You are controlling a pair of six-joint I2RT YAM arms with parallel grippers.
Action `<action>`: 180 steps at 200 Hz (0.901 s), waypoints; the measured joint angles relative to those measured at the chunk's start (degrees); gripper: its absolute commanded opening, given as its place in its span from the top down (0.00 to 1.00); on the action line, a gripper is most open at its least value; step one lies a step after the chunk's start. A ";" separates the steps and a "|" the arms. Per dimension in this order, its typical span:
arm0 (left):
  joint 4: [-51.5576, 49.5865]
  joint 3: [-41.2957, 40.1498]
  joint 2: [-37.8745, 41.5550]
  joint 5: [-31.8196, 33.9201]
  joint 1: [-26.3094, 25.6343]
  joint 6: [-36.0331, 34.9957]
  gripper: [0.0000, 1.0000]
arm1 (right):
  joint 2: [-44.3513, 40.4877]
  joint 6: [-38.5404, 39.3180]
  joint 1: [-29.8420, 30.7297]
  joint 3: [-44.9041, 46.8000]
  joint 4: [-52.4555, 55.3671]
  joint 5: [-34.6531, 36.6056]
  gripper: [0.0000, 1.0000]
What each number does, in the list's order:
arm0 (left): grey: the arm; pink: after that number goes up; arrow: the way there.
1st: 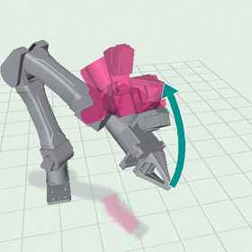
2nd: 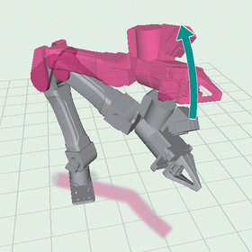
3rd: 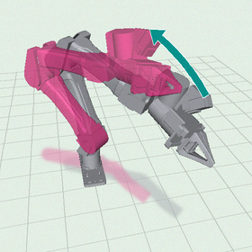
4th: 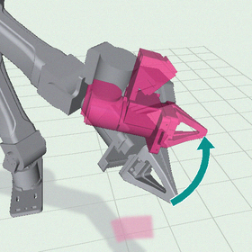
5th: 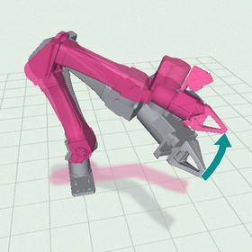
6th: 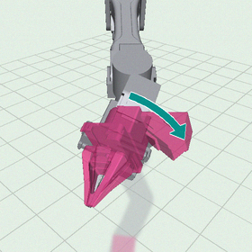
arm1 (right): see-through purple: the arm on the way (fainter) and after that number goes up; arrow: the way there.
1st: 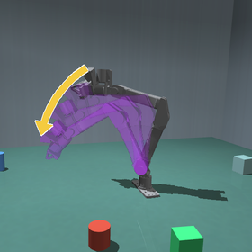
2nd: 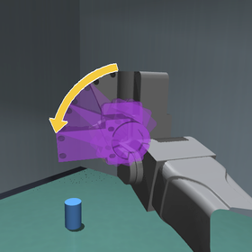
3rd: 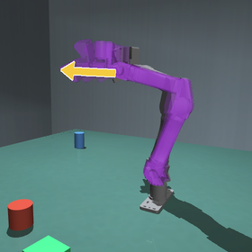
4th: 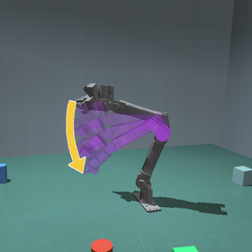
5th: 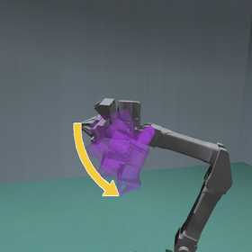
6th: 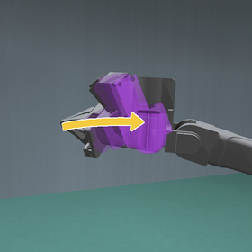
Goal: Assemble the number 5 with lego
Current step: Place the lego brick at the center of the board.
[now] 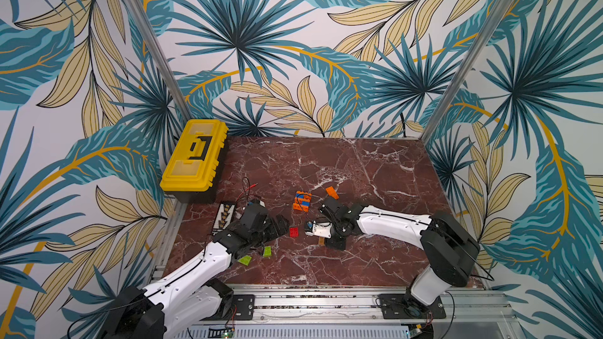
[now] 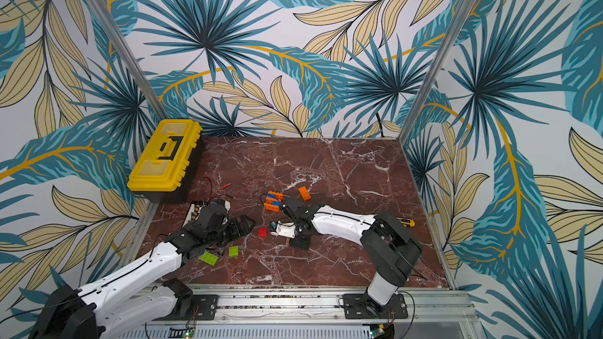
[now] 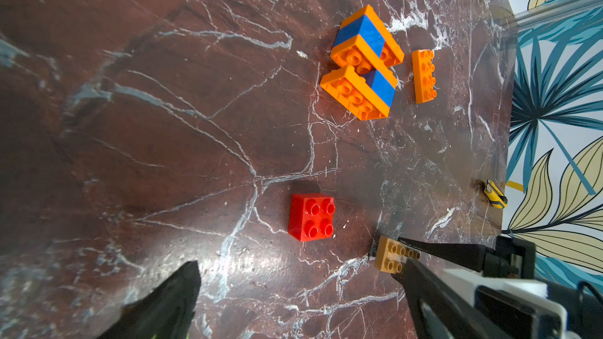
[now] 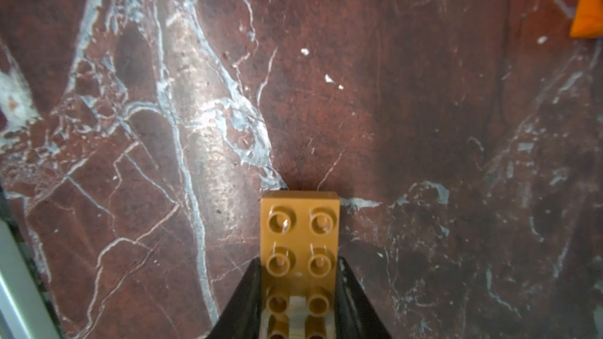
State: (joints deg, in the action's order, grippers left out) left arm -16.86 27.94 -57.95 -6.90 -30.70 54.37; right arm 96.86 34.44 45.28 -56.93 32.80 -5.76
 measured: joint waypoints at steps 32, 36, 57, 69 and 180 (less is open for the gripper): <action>0.57 0.52 -0.85 -0.04 0.00 -0.50 0.00 | 2.12 3.37 -1.66 -0.68 0.04 -0.96 0.72; 0.61 0.55 -0.87 -0.02 0.00 -0.61 0.00 | 2.19 3.74 -1.77 -0.79 0.07 -1.11 0.72; 0.72 0.61 -0.90 -0.02 0.00 -0.94 0.00 | 3.21 5.57 -2.36 -1.81 0.33 -2.19 0.72; 0.79 0.61 -0.94 -0.04 0.00 -1.05 0.00 | 3.85 6.19 -2.56 -2.58 0.72 -2.62 0.71; 1.01 1.38 -1.95 -0.04 0.00 -1.29 0.00 | 5.79 9.25 -2.99 -5.20 3.32 -3.52 0.57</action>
State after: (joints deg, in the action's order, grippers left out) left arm -15.86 29.32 -59.90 -6.94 -30.70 53.08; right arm 102.65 43.68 42.28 -62.13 36.12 -9.28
